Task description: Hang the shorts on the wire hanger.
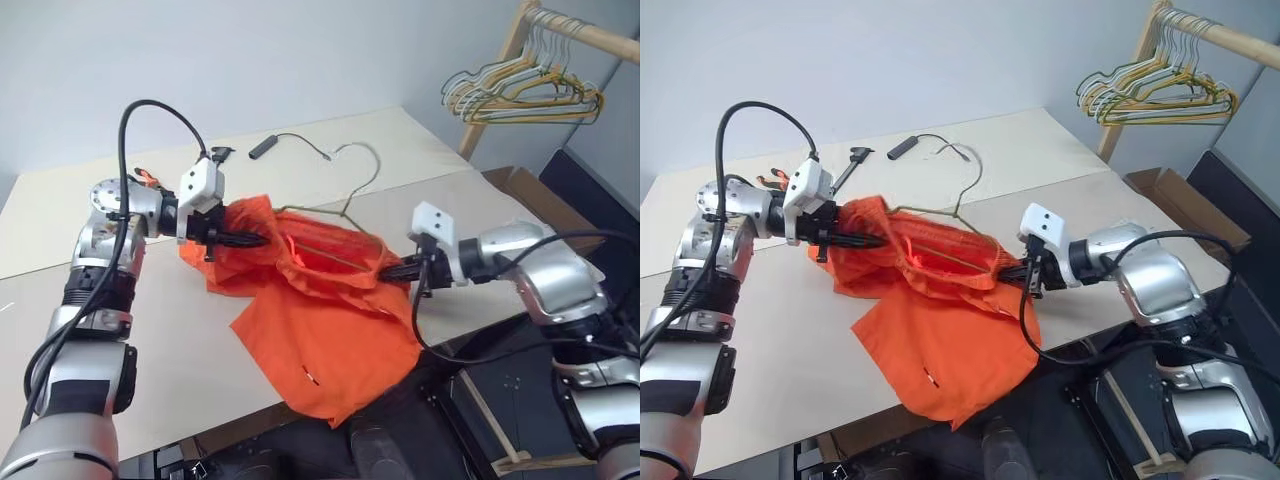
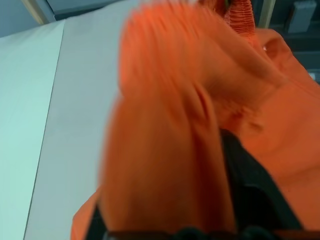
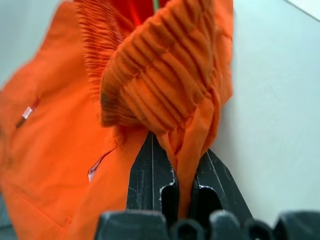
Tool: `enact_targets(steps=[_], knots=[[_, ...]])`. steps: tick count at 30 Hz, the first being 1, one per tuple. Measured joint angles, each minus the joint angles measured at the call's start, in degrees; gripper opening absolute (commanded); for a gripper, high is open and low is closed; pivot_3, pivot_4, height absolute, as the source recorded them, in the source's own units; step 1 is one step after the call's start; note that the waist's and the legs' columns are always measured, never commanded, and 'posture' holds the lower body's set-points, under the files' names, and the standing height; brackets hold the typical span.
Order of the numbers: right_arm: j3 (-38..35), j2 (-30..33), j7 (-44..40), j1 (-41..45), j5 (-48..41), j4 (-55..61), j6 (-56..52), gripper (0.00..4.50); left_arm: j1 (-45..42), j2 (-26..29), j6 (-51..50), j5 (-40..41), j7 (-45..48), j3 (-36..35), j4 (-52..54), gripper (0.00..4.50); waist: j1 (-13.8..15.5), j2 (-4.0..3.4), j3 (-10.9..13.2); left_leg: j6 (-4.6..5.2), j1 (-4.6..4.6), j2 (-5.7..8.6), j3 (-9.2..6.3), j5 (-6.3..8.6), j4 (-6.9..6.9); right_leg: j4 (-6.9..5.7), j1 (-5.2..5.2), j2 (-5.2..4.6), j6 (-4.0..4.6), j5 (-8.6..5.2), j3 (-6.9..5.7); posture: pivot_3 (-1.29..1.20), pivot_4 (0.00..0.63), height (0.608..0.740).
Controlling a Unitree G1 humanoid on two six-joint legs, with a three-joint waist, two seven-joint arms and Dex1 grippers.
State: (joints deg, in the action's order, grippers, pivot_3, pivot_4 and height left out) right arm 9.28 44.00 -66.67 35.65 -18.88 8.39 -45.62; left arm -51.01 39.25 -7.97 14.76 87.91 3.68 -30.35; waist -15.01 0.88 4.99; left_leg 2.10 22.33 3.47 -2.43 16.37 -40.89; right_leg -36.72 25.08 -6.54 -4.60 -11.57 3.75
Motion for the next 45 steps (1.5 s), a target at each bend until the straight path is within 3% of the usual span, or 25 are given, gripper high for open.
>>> enact_targets(steps=[5, 6, 12, 20, 31, 38, 45], knots=[[-6.1, 2.8, 4.0, -9.0, -4.0, 7.2, -6.4, 0.00, 0.3, 0.0, -4.9, 3.4, -3.4, -4.0, 0.5, 4.41, -0.1, 0.00, 0.0, 0.00, -0.02, -0.03, 0.03, 0.00, -0.01, 0.03, 0.00, 0.01, 0.00, 0.00, 0.02, -0.26, 0.081, 0.740], [-7.8, 3.0, 5.3, -10.7, -5.0, 8.8, -8.2, 0.00, 0.4, -0.1, -6.1, 4.1, -4.6, -5.0, 1.1, 4.46, -0.1, 0.00, 0.0, 0.00, -0.01, -0.02, 0.03, 0.00, -0.01, 0.05, 0.00, 0.00, 0.00, 0.00, 0.03, -0.26, 0.083, 0.740], [-20.5, 0.4, 16.9, -17.4, -9.2, 16.1, -23.7, 0.00, 2.9, -4.5, -17.0, 11.4, -17.4, -12.1, 10.8, 4.46, 0.4, 0.02, 0.0, 0.02, -0.01, -0.07, -0.01, 0.02, -0.04, 0.09, -0.07, -0.02, 0.00, 0.00, 0.06, -0.28, 0.097, 0.740], [-37.3, -4.8, 33.2, -14.4, -8.7, 19.9, -45.8, 0.00, 4.6, -11.5, -31.5, 26.0, -31.7, -17.1, 30.3, 4.46, 0.3, -0.04, 0.0, 0.03, -0.08, -0.09, 0.04, 0.03, 0.00, 0.36, -0.13, -0.01, 0.00, 0.00, 0.14, -0.32, 0.094, 0.740], [-48.0, -4.3, 57.1, -2.8, -13.2, 5.2, -46.4, 0.00, 2.0, -13.1, -34.6, 32.8, -39.7, -18.4, 32.7, 4.46, -1.5, -0.10, 0.1, 0.09, -0.66, -0.13, 0.15, 0.07, 0.14, 0.66, -0.83, 0.07, -0.03, -0.01, 0.13, -0.33, 0.081, 0.740], [-50.1, 0.6, 71.6, 6.5, -13.9, -7.2, -46.4, 0.00, 1.2, -13.0, -34.7, 34.8, -41.6, -18.4, 32.6, 4.46, -1.7, -0.21, 0.1, 0.11, -0.69, -0.15, 0.26, 0.07, 0.15, 0.70, -0.88, 0.10, -0.03, -0.02, 0.16, -0.32, 0.079, 0.740], [-50.8, 2.4, 79.6, 14.4, -10.9, -16.9, -46.4, 0.00, 1.2, -12.7, -34.6, 35.2, -42.3, -18.4, 32.7, 4.46, -1.7, -0.32, 0.1, 0.17, -0.71, -0.16, 0.50, 0.11, 0.16, 0.76, -0.93, 0.13, -0.11, 0.00, 0.30, -0.31, 0.079, 0.740]])
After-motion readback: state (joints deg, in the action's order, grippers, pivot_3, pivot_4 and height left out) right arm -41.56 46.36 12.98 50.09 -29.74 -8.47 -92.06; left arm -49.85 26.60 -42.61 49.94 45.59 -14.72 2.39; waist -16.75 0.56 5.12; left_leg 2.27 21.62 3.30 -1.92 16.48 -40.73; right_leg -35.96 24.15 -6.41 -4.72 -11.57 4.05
